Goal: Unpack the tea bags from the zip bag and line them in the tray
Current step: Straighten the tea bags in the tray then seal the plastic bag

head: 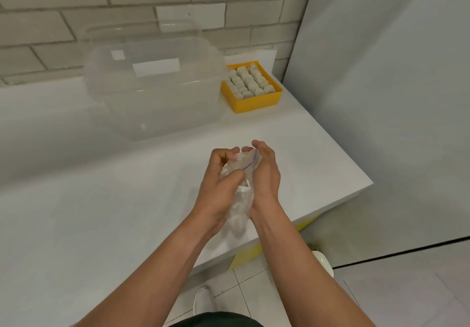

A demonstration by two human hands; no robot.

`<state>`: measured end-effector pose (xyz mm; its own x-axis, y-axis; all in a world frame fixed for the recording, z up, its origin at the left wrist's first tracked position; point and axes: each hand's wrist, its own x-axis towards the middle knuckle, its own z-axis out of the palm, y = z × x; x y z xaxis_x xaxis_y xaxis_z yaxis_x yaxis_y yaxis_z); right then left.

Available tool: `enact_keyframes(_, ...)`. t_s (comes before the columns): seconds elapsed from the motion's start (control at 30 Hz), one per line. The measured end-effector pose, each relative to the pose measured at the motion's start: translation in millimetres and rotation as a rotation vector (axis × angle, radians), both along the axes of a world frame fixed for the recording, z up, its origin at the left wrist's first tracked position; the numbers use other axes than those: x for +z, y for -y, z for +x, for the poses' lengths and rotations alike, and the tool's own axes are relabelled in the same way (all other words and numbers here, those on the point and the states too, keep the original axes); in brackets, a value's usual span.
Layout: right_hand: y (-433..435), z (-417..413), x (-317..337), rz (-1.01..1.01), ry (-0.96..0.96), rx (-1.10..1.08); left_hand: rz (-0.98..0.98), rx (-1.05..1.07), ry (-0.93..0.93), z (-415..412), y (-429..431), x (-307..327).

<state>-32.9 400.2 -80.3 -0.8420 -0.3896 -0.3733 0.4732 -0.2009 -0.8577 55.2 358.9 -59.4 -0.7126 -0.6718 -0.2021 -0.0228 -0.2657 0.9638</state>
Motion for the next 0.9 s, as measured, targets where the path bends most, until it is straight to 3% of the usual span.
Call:
enact_keyframes(0.13,-23.7,-15.8,8.9,0.117,-0.151,-0.093,-0.100,-0.121,0.008,-12.7,-27.8,1.2)
enact_keyframes(0.3,-62.0,-21.3,5.6,0.179,-0.143,-0.179,0.002,0.014,0.077,-36.0,-65.1,4.4)
enact_keyframes(0.4,-111.3,-19.6,6.4,0.203,-0.275,-0.169,0.109,0.143,0.043,-52.5,-71.5,1.5)
enact_keyframes(0.5,-175.0,-17.9,0.3,0.186,-0.492,0.061,0.253,0.221,-0.008,-73.7,-85.8,1.5)
enact_keyframes(0.6,-216.4,-18.7,-20.0,0.184,-0.639,0.333,0.260,0.202,-0.034,-93.4,-115.0,-5.3)
enact_keyframes(0.8,-256.3,-37.8,-62.2,0.354,-0.889,0.446,0.117,0.029,-0.002,-107.0,-183.3,-48.8)
enact_keyframes(0.9,-272.9,-46.4,-88.1,0.428,-0.861,0.482,0.131,-0.107,0.079,-106.8,-212.6,-79.1)
